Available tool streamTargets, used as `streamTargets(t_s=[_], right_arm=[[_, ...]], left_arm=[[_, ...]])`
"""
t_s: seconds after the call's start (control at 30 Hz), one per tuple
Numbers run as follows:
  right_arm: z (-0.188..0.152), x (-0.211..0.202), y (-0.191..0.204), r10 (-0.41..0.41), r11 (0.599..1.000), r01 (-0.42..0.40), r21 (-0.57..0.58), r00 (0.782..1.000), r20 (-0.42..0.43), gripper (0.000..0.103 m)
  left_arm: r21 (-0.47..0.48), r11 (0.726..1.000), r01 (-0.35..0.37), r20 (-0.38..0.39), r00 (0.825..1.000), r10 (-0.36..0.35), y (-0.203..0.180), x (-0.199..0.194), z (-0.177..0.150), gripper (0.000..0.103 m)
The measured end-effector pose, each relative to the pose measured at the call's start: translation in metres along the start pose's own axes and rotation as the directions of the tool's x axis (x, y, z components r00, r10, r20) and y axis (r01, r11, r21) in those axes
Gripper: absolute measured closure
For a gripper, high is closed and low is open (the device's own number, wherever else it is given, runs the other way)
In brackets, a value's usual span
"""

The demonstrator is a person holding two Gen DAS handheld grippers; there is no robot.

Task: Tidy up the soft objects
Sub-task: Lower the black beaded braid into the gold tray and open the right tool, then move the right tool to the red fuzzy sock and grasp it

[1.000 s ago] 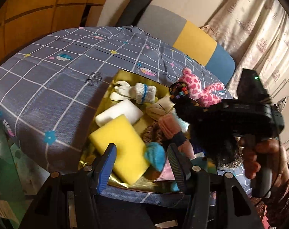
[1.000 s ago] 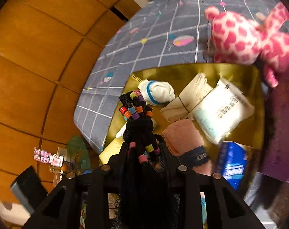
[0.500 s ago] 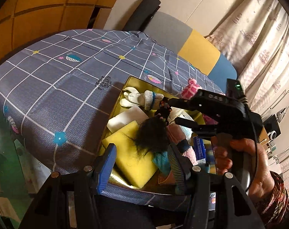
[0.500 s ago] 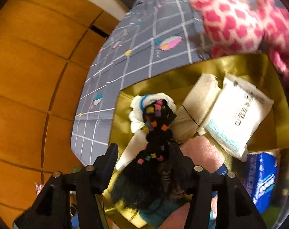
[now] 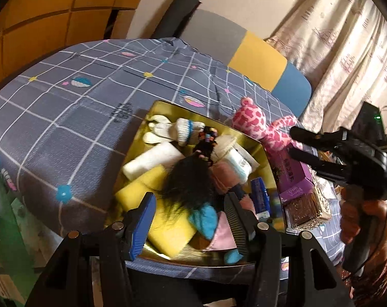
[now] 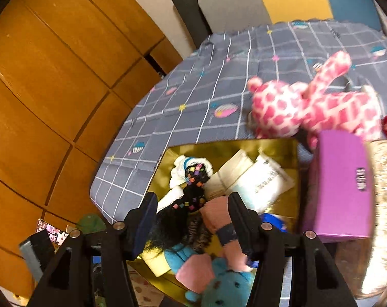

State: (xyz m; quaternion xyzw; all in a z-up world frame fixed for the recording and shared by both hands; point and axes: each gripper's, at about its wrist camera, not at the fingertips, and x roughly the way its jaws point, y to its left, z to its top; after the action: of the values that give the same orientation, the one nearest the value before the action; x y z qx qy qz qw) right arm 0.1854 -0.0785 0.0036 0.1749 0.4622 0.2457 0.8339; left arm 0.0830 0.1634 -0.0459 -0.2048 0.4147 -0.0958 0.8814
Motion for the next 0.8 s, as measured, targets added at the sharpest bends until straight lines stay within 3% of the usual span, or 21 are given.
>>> streamTargets(t_s=[0.33, 0.53, 0.8], right_arm=[[0.002, -0.084, -0.047, -0.112, 0.993, 0.114, -0.006, 0.978, 0.175, 0.042], [-0.004, -0.143, -0.119, -0.245, 0.968, 0.218, 0.127, 0.931, 0.271, 0.038], [-0.027, -0.184, -0.222, -0.432, 0.887, 0.364, 0.286, 0.871, 0.234, 0.036]], left_arm=[[0.093, 0.993, 0.067, -0.04, 0.997, -0.064, -0.047, 0.015, 0.007, 0.047], [0.138, 0.984, 0.112, -0.073, 0.992, -0.103, -0.081, 0.027, 0.008, 0.047], [0.196, 0.965, 0.174, -0.108, 0.982, -0.155, -0.133, 0.042, 0.002, 0.047]])
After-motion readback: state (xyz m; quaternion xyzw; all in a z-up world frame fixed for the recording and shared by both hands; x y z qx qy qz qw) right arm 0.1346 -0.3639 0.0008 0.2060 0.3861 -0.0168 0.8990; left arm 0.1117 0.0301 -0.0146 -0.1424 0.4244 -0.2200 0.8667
